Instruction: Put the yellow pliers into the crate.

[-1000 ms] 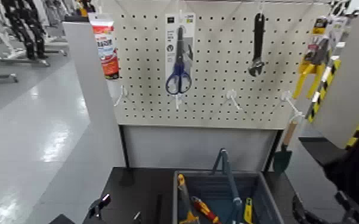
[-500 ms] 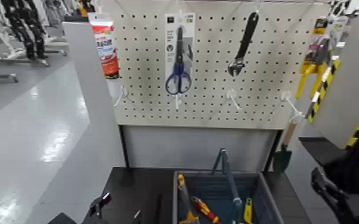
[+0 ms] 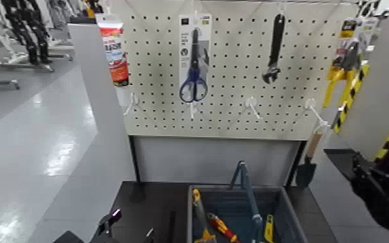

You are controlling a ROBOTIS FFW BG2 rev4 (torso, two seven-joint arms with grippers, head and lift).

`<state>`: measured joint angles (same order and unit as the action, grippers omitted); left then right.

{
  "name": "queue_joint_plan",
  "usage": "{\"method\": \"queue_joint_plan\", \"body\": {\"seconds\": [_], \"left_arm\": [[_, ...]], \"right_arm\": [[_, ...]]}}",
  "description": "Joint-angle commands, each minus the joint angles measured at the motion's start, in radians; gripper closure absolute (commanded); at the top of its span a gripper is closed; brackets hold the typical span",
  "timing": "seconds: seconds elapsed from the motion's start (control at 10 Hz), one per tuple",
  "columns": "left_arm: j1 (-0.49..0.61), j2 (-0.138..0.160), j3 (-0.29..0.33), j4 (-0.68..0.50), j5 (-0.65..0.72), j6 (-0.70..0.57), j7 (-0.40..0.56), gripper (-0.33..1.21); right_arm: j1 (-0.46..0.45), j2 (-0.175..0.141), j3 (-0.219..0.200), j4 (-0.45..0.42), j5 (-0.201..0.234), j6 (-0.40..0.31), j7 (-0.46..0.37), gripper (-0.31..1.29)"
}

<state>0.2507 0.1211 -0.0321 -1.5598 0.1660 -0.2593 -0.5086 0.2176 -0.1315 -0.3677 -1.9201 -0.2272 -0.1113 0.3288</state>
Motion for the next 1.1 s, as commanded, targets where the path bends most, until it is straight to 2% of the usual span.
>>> {"method": "queue_joint_plan", "body": {"seconds": [0.1,0.5,0.7,0.9,1.1], "left_arm": [[-0.001,0.000,-0.002,0.001,0.001,0.000,-0.001,0.12],[-0.002,0.000,-0.005,0.001,0.001,-0.001,0.001,0.12],[-0.004,0.000,-0.006,0.000,0.001,-0.001,-0.001,0.12],[-0.007,0.000,-0.011,0.001,0.000,-0.003,-0.001,0.12],[-0.008,0.000,-0.012,0.001,0.000,-0.003,-0.001,0.12]], "right_arm": [[-0.069,-0.033,-0.014,0.000,-0.020,0.041,0.032,0.24],[-0.164,-0.082,-0.048,-0.003,-0.049,0.139,0.093,0.25],[-0.234,-0.112,-0.051,0.020,-0.073,0.188,0.139,0.26],[-0.296,-0.135,-0.048,0.058,-0.093,0.202,0.170,0.26],[-0.353,-0.148,-0.045,0.095,-0.129,0.231,0.210,0.26]]}}
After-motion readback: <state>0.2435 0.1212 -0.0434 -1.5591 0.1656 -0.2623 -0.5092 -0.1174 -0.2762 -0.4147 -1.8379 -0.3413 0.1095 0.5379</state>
